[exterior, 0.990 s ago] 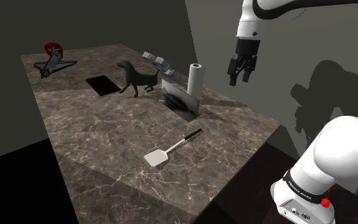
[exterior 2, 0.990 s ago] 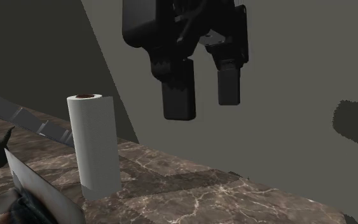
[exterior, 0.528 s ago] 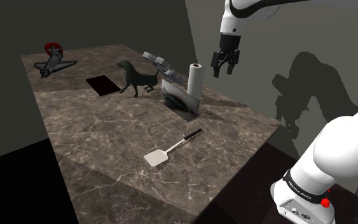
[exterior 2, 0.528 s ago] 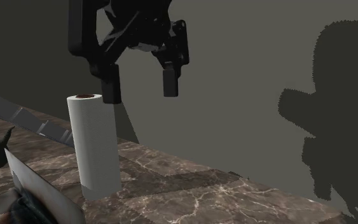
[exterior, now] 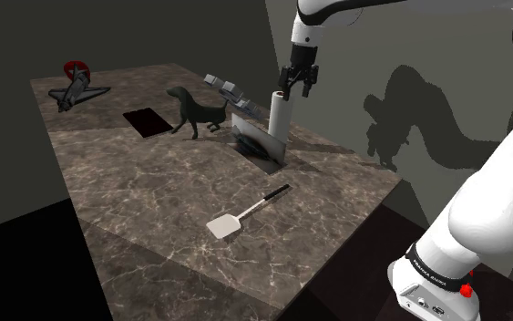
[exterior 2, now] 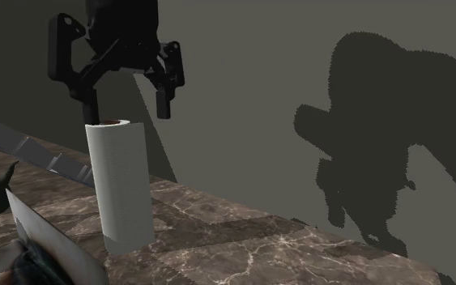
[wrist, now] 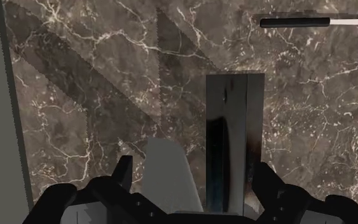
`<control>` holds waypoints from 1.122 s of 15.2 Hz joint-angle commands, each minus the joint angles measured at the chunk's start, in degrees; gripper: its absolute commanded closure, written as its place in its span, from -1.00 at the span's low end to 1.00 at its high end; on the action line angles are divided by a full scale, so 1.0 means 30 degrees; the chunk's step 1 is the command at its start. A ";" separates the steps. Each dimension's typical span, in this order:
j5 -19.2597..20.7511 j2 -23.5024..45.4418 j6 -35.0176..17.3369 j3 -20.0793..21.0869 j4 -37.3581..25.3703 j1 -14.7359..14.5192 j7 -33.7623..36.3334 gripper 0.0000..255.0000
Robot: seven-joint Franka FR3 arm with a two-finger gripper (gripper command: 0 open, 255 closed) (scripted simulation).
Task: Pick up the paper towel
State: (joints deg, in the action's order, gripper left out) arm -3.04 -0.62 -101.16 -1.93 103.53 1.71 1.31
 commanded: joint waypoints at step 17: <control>-0.0010 0.3037 -0.1741 -0.0068 -0.1783 0.0069 -0.0013 1.00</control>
State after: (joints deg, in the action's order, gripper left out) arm -3.00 8.44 -106.37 -2.19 98.14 1.95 1.29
